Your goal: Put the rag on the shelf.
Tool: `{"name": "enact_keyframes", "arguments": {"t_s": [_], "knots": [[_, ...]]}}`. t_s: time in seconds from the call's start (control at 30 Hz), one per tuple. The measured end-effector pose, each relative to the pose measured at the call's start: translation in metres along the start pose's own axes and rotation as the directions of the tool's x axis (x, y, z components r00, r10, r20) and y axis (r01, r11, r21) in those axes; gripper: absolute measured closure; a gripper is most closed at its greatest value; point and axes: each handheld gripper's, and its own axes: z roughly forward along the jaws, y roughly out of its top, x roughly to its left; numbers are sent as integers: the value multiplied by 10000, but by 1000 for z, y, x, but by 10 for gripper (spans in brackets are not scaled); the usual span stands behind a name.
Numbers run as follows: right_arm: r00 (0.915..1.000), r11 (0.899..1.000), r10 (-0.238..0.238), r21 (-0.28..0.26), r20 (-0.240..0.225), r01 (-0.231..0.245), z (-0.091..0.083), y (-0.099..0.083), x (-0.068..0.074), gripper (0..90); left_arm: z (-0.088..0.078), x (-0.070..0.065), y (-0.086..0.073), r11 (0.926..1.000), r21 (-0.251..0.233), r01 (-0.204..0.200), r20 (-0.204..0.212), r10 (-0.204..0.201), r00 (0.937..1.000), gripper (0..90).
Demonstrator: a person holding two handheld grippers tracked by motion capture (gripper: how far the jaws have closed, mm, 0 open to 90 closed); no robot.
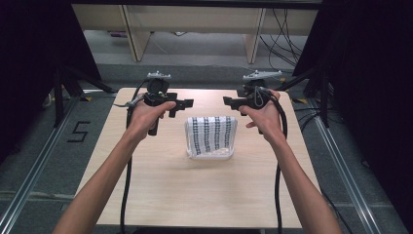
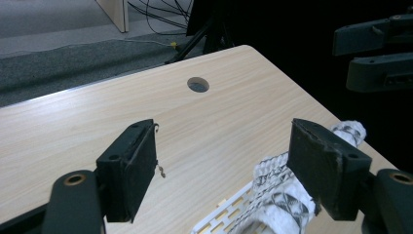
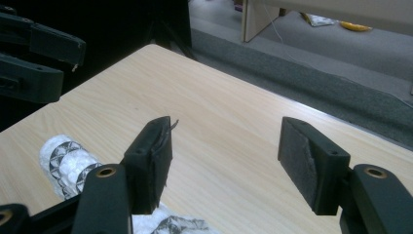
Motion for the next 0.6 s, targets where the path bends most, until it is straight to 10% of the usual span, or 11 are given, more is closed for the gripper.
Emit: {"name": "enact_keyframes", "arguments": {"t_s": [0.6], "knots": [[9998,9997,-16,-242,-182,12,-15,-10,-1,375,-18,-8,-14,9997,-234,-50,429,60,9991,239]]}}
